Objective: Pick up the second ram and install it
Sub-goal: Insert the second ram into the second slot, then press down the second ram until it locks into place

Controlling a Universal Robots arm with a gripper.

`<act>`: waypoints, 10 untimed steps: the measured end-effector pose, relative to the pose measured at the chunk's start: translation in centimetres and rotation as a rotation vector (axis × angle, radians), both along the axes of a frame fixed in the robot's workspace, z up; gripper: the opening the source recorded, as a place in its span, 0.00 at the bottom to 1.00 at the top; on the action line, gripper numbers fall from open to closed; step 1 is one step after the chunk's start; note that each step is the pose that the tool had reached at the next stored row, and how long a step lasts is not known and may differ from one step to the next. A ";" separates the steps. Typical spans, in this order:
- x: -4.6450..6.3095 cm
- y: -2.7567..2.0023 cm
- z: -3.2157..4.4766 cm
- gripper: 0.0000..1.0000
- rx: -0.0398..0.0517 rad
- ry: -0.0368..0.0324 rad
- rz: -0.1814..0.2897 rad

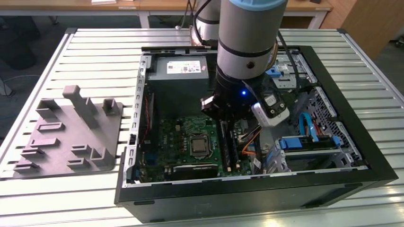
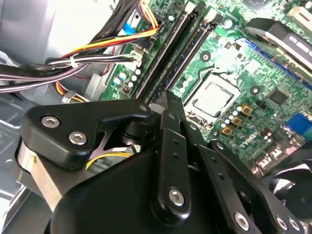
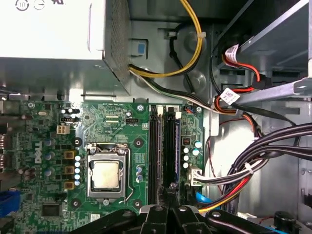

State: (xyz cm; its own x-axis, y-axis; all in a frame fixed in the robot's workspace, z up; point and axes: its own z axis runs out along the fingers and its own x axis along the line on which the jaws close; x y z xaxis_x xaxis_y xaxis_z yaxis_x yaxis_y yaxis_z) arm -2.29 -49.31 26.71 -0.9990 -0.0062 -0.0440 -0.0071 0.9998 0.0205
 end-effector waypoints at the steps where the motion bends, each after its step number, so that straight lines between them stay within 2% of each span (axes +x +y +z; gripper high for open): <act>1: 0.0 0.00 0.00 0.10 0.0001 -0.0001 0.000; 10: 0.0 0.00 0.04 0.10 -0.0002 0.0000 0.000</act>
